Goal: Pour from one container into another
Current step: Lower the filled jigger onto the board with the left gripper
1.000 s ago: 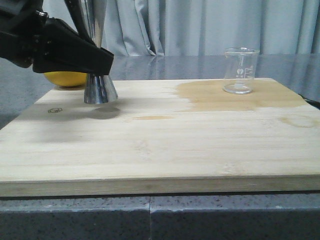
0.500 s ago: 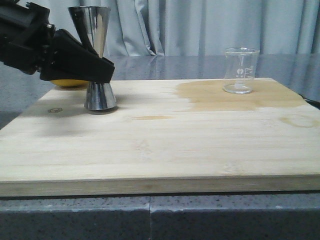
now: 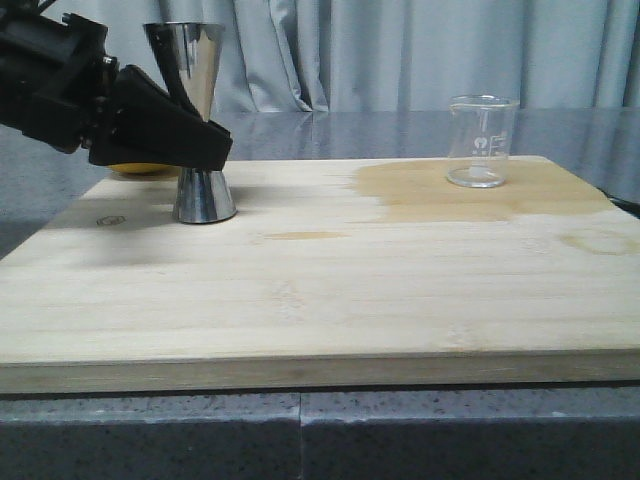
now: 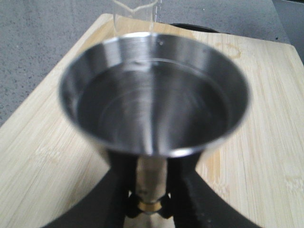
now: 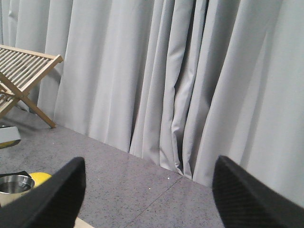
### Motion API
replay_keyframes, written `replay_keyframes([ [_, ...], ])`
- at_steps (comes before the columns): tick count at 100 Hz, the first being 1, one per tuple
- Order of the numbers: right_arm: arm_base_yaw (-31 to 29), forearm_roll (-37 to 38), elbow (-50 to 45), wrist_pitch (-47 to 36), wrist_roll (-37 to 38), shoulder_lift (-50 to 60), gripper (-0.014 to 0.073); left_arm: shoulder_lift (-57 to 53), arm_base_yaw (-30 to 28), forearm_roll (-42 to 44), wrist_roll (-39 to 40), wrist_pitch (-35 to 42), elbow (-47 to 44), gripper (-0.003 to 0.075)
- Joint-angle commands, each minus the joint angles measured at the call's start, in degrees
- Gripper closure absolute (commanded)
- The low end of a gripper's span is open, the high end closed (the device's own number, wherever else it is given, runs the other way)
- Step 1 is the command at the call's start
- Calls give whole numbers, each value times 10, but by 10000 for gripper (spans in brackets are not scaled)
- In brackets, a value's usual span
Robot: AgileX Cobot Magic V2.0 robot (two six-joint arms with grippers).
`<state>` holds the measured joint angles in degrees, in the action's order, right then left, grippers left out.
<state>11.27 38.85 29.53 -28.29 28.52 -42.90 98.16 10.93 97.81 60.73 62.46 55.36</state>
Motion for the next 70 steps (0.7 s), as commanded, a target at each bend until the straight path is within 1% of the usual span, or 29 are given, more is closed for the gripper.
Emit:
replay_keyframes([
  [1, 0, -8, 13, -33, 1, 4, 91, -13, 2, -35, 0, 25, 15, 618],
  [70, 0, -7, 13, -33, 1, 4, 91, -7, 10, -35, 0, 32, 15, 612],
])
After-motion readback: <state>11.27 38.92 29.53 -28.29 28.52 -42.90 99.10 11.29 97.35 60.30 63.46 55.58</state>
